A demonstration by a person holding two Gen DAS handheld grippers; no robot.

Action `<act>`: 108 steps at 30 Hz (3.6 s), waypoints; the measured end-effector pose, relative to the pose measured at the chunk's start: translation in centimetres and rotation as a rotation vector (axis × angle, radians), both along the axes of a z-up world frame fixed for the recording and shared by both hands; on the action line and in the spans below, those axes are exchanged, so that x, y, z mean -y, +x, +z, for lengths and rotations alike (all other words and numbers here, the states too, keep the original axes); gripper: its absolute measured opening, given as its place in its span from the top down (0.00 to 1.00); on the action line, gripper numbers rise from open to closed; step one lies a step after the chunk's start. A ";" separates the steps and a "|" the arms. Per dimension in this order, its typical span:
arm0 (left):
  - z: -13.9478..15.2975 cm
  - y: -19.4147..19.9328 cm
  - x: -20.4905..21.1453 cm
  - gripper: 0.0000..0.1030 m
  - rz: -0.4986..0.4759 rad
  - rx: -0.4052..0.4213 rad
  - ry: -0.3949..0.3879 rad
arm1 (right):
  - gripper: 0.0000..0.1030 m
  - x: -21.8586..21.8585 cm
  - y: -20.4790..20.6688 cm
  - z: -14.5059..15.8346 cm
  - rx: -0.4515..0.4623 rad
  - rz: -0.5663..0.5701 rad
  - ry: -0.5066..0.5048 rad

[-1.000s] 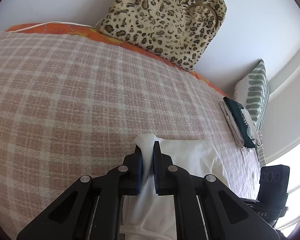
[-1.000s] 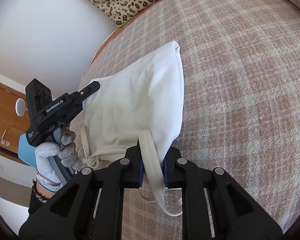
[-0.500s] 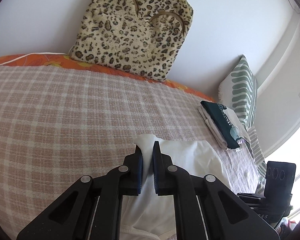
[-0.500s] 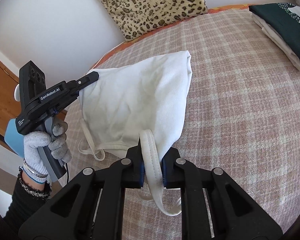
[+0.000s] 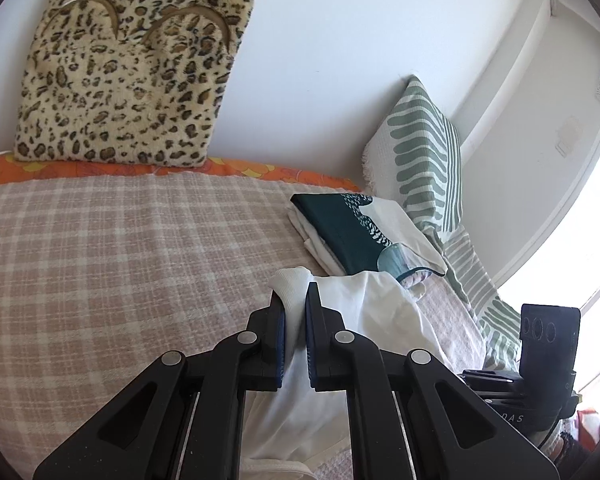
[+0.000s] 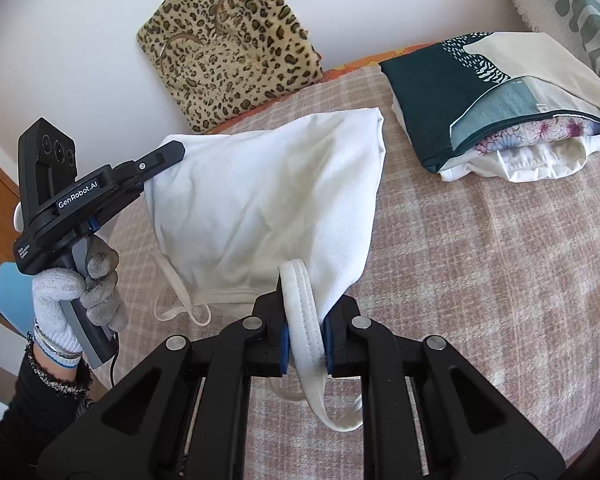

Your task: Fold small clothes

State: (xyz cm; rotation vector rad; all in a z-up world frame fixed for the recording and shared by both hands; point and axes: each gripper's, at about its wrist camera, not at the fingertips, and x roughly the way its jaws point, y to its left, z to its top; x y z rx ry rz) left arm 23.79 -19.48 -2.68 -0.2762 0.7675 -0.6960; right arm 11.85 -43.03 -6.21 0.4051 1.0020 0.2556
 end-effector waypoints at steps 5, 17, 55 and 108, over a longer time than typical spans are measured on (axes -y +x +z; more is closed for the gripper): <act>1.3 1.4 4.4 0.94 -0.038 0.028 -0.021 | 0.87 4.4 0.2 0.8 0.039 -0.039 -0.030; 1.7 6.1 13.9 0.94 -0.061 0.018 -0.054 | 0.87 14.8 4.8 4.4 0.091 -0.114 -0.154; -1.8 14.2 21.0 0.74 0.157 0.037 0.255 | 0.56 26.8 15.2 -1.2 -0.038 -0.280 -0.312; 5.9 -11.4 3.6 0.22 0.067 0.279 0.245 | 0.16 5.6 -3.3 8.1 0.232 -0.303 -0.444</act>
